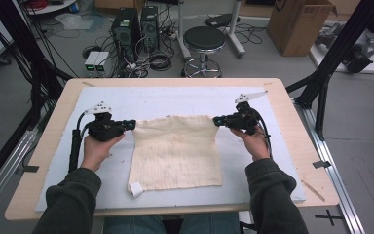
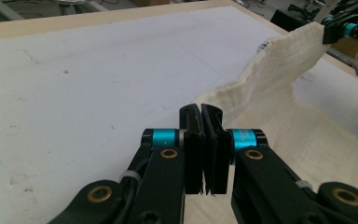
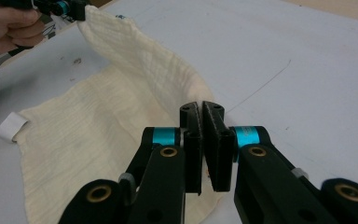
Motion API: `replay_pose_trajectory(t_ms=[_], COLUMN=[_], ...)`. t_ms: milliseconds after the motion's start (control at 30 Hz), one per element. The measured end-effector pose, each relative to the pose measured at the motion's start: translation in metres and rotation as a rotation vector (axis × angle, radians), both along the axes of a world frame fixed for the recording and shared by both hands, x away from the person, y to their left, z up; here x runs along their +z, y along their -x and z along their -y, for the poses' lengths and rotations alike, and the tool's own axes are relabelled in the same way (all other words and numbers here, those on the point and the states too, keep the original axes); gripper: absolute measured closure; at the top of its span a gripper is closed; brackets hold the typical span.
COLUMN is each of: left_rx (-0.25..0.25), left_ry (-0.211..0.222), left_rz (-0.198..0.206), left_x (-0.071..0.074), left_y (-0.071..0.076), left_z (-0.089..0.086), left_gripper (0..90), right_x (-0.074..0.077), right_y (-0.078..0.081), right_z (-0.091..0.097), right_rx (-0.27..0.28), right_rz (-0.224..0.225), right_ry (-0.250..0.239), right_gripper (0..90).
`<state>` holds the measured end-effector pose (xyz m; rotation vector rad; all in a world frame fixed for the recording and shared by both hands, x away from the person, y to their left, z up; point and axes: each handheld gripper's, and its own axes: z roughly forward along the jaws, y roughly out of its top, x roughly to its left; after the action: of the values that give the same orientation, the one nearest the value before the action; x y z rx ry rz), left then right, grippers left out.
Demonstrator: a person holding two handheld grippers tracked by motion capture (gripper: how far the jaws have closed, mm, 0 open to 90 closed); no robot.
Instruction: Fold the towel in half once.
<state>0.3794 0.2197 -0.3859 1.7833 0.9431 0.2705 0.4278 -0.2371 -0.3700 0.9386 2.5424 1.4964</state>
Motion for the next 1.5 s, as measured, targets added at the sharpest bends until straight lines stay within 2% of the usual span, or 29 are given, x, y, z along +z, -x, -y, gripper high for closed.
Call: replay_pose_trajectory(t_ms=[233,700,800,900,1033,1267,1500], left_rx=[-0.016,-0.068,-0.068,-0.067,-0.07,-0.095,-0.095], left_ry=[0.002,-0.019,-0.006,-0.014,-0.007,-0.03,-0.037], left_rz=[0.005,0.018,0.021,0.016,0.014,0.027,0.016], left_x=[0.0,0.005,0.003,0.0,-0.003,-0.001,-0.01], left_y=[0.005,0.017,0.021,0.024,0.027,0.034,0.041], left_z=[0.0,0.005,0.004,0.002,0.001,0.004,0.001], left_gripper=[87.1,87.1,87.1,87.1,87.0,87.0,87.0], right_x=[-0.004,0.003,0.004,0.004,-0.001,-0.009,-0.014], right_y=[0.003,0.017,0.019,0.021,0.024,0.031,0.037], right_z=[0.002,0.0,0.0,0.0,0.002,0.003,0.005], right_rx=[0.005,0.042,0.051,0.051,0.054,0.061,0.069], right_rz=[-0.005,0.009,0.012,0.014,0.012,0.006,-0.005], right_ry=[0.003,0.021,0.023,0.028,0.024,0.027,0.029], right_gripper=[86.4,86.4,86.4,86.4,86.4,86.4,86.4])
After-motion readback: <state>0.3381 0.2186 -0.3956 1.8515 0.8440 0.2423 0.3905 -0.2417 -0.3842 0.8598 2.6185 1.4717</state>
